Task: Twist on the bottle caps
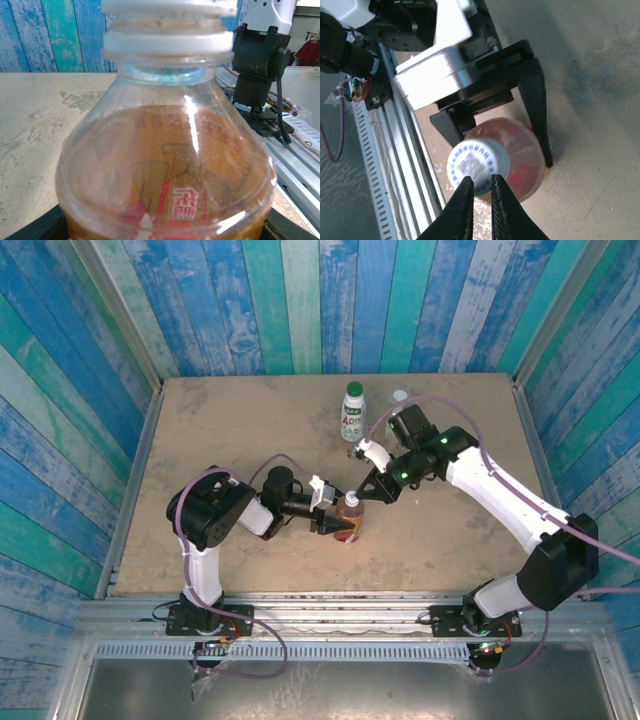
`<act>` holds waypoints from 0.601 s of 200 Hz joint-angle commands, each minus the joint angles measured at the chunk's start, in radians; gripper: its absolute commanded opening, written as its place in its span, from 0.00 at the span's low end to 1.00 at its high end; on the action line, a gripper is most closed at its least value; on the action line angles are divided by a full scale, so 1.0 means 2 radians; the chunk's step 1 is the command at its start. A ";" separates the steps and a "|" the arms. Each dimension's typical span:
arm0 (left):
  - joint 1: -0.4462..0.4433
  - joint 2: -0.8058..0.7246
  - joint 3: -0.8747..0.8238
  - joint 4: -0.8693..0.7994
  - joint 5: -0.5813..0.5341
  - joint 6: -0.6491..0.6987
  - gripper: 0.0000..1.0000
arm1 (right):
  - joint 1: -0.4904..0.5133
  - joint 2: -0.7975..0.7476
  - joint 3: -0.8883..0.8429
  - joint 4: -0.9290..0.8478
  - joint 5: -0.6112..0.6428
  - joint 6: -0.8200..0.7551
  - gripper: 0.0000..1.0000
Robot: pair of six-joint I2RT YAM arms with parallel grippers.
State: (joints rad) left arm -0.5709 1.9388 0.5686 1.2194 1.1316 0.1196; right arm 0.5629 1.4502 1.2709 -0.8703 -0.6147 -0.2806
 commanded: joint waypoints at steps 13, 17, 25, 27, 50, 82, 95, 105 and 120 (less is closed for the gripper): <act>0.003 0.018 -0.012 -0.024 -0.036 -0.031 0.53 | 0.003 -0.043 -0.038 -0.015 -0.017 -0.011 0.25; 0.004 0.017 -0.012 -0.027 -0.040 -0.029 0.53 | 0.004 -0.049 -0.041 -0.011 -0.013 -0.015 0.32; 0.003 0.010 -0.015 -0.033 -0.051 -0.019 0.52 | 0.004 -0.065 -0.049 -0.001 -0.002 -0.023 0.41; 0.003 0.009 -0.017 -0.034 -0.055 -0.017 0.52 | 0.004 -0.068 -0.051 0.002 0.000 -0.025 0.43; 0.003 -0.021 -0.037 -0.036 -0.096 0.016 0.52 | 0.009 -0.116 -0.078 0.035 0.039 -0.061 0.60; -0.004 -0.071 -0.034 -0.109 -0.117 0.069 0.53 | 0.022 -0.152 -0.087 0.039 0.075 -0.183 0.74; -0.010 -0.091 -0.019 -0.179 -0.127 0.103 0.54 | 0.034 -0.147 -0.068 0.018 0.084 -0.230 0.76; -0.014 -0.102 -0.010 -0.230 -0.138 0.135 0.54 | 0.041 -0.138 -0.048 0.004 0.094 -0.256 0.76; -0.016 -0.112 -0.004 -0.258 -0.136 0.151 0.54 | 0.050 -0.116 -0.016 -0.014 0.114 -0.284 0.75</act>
State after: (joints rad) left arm -0.5938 1.7779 0.5407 0.9592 0.9199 0.2905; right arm 0.6365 1.1664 1.1503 -0.8387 -0.4679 -0.6605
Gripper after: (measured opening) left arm 0.624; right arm 0.756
